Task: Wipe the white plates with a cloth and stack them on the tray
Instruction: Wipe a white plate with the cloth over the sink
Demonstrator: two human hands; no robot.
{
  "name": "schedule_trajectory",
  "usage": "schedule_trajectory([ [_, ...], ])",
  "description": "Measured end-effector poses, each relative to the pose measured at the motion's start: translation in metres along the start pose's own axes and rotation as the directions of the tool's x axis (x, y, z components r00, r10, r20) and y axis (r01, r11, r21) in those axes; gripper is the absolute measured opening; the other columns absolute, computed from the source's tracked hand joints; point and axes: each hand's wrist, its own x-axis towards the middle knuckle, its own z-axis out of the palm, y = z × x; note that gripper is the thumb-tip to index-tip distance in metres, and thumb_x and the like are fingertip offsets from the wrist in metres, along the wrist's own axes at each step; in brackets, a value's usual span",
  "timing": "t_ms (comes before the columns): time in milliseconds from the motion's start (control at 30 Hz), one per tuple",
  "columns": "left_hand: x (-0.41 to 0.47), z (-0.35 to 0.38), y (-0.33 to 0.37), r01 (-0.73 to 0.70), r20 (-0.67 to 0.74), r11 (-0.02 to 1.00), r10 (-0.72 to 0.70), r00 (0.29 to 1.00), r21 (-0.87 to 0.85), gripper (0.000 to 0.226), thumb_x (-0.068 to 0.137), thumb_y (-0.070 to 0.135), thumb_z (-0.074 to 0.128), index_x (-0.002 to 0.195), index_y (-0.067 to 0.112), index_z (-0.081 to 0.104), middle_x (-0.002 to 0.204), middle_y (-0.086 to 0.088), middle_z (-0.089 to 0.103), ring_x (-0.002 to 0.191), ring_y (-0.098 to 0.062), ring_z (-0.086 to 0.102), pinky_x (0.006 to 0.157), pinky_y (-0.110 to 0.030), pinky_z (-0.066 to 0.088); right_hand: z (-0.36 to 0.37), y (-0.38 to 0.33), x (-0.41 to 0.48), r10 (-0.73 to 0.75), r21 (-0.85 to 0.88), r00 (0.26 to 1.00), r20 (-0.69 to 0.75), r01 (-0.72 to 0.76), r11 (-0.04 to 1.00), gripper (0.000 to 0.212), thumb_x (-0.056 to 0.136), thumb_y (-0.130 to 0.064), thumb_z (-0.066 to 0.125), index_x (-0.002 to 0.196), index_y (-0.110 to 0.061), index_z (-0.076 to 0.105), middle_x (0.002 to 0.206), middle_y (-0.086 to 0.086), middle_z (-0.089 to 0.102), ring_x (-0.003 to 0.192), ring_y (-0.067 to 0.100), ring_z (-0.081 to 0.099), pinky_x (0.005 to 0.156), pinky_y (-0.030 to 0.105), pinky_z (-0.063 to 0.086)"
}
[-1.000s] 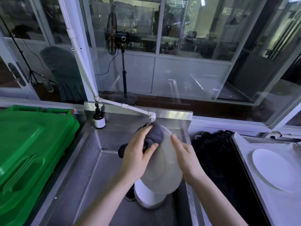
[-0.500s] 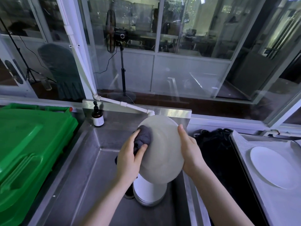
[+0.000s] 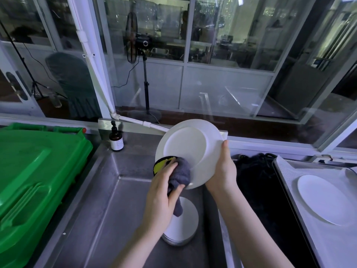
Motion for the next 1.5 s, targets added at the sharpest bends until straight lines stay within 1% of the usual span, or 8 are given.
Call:
schedule_trajectory([
  [133, -0.004, -0.002, -0.006, 0.058, -0.068, 0.998, -0.059, 0.996, -0.004, 0.051, 0.095, 0.029, 0.06, 0.139, 0.048, 0.041, 0.146, 0.015, 0.048, 0.134, -0.006, 0.047, 0.107, -0.021, 0.039, -0.002, -0.004, 0.002, -0.047, 0.018, 0.999, -0.002, 0.047, 0.999, 0.04, 0.096, -0.056, 0.054, 0.106, -0.019, 0.064, 0.072, -0.008, 0.077, 0.064, 0.011, 0.074, 0.057, 0.027, 0.057],
  [267, -0.002, 0.009, 0.003, -0.244, 0.084, 0.962, 0.235, 0.968, 0.121, 0.049, 0.096, 0.024, 0.058, 0.143, 0.019, 0.045, 0.151, 0.004, 0.045, 0.142, -0.02, 0.04, 0.111, -0.038, 0.038, -0.001, 0.007, -0.006, 0.067, -0.007, 0.997, 0.044, -0.067, 0.998, 0.053, 0.094, -0.059, 0.056, 0.108, -0.009, 0.067, 0.082, 0.008, 0.079, 0.072, 0.023, 0.076, 0.055, 0.031, 0.059],
  [467, 0.038, 0.009, 0.025, -0.149, 0.075, 0.977, 0.139, 0.987, 0.154, 0.046, 0.094, 0.024, 0.06, 0.138, 0.011, 0.053, 0.148, 0.0, 0.048, 0.139, -0.019, 0.043, 0.108, -0.045, 0.042, -0.01, 0.032, -0.017, 0.116, -0.173, 0.968, 0.221, -0.078, 0.982, 0.065, 0.088, -0.068, 0.05, 0.117, -0.015, 0.074, 0.12, 0.019, 0.071, 0.115, 0.034, 0.067, 0.107, 0.052, 0.046],
  [633, 0.068, 0.007, 0.039, -0.06, 0.14, 0.984, 0.037, 0.99, 0.17, 0.048, 0.089, 0.015, 0.071, 0.135, 0.011, 0.057, 0.146, 0.002, 0.051, 0.135, -0.018, 0.046, 0.108, -0.042, 0.042, -0.012, 0.046, -0.018, 0.139, -0.275, 0.974, 0.176, -0.086, 0.958, 0.043, 0.092, -0.065, 0.047, 0.09, -0.037, 0.08, 0.102, 0.004, 0.079, 0.098, 0.02, 0.075, 0.099, 0.048, 0.054],
  [867, 0.013, 0.004, 0.018, -0.262, 0.22, 0.954, 0.228, 0.949, 0.143, 0.052, 0.087, 0.011, 0.069, 0.137, 0.011, 0.054, 0.153, 0.003, 0.043, 0.141, -0.016, 0.04, 0.108, -0.043, 0.042, -0.014, 0.031, -0.011, 0.152, -0.183, 0.955, 0.255, -0.107, 0.977, 0.087, 0.074, -0.07, 0.057, 0.127, -0.002, 0.065, 0.127, 0.023, 0.066, 0.118, 0.035, 0.063, 0.109, 0.048, 0.044],
  [1133, 0.064, -0.008, 0.007, 0.029, 0.118, 0.998, -0.035, 0.992, 0.048, 0.049, 0.091, 0.015, 0.066, 0.138, 0.02, 0.053, 0.14, 0.025, 0.047, 0.13, -0.003, 0.047, 0.106, -0.012, 0.033, -0.026, 0.039, -0.024, 0.065, -0.31, 0.936, 0.345, 0.049, 0.949, 0.051, 0.085, -0.065, 0.061, 0.109, -0.023, 0.078, 0.113, 0.013, 0.075, 0.108, 0.029, 0.071, 0.087, 0.037, 0.059],
  [1367, 0.052, -0.027, -0.014, 0.253, 0.064, 0.959, -0.263, 0.963, 0.131, 0.051, 0.091, 0.02, 0.068, 0.139, 0.026, 0.052, 0.129, 0.009, 0.063, 0.106, -0.01, 0.062, 0.082, 0.001, 0.034, -0.03, 0.02, -0.016, -0.015, -0.216, 0.968, 0.251, 0.071, 0.974, 0.044, 0.063, -0.075, 0.068, 0.087, -0.041, 0.079, 0.098, 0.0, 0.079, 0.086, 0.017, 0.076, 0.061, 0.029, 0.059],
  [1500, 0.015, -0.012, 0.006, 0.021, 0.206, 0.996, -0.039, 0.978, 0.089, 0.047, 0.093, 0.027, 0.065, 0.138, 0.024, 0.052, 0.147, 0.008, 0.049, 0.135, -0.008, 0.045, 0.106, -0.01, 0.031, -0.031, 0.026, -0.017, 0.008, -0.186, 0.979, 0.204, 0.031, 0.982, 0.052, 0.066, -0.075, 0.07, 0.092, -0.032, 0.081, 0.104, 0.008, 0.078, 0.095, 0.024, 0.075, 0.072, 0.035, 0.06],
])
